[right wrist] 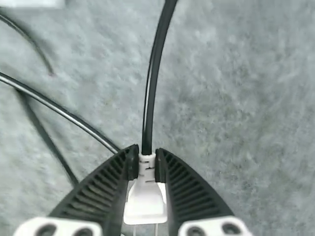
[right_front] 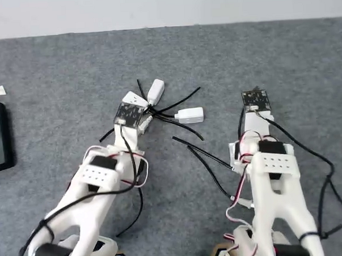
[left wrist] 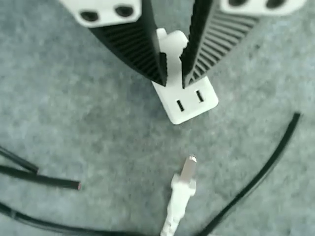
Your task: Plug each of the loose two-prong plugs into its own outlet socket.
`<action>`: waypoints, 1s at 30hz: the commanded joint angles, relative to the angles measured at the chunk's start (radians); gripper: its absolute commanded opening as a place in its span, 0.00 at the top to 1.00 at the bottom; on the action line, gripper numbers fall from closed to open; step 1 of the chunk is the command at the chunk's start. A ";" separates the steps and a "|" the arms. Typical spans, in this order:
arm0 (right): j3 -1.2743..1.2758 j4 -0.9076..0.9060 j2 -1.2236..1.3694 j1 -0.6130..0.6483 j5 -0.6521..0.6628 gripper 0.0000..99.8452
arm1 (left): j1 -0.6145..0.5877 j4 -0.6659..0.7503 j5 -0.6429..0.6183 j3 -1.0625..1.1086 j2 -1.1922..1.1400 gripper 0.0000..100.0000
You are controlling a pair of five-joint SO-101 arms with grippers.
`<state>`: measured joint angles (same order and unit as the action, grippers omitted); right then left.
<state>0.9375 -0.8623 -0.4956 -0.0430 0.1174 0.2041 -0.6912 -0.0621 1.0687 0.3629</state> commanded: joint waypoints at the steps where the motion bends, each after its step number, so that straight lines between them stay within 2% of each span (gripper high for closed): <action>1: -0.041 0.016 -0.130 0.105 -0.038 0.99 | -0.008 -0.026 0.014 0.068 0.074 0.98; 6: -0.038 0.051 -0.305 0.272 -0.091 0.99 | -0.009 -0.026 0.015 0.077 0.092 0.98; 10: 0.032 0.165 -0.392 0.407 -0.103 0.99 | -0.009 -0.025 0.015 0.082 0.092 0.98; 13: 0.118 0.266 -0.417 0.460 -0.121 0.99 | -0.009 -0.025 0.015 0.084 0.092 0.99; 22: 0.299 0.375 -0.426 0.331 -0.121 0.99 | 0.034 -0.018 0.012 0.079 0.092 0.98; 30: 0.316 0.383 -0.426 0.320 -0.124 0.99 | 0.037 -0.025 0.009 0.050 0.092 0.98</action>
<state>1.2643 -0.5109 -0.8853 0.2900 0.0054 0.2302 -0.6912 -0.0514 1.1439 0.4457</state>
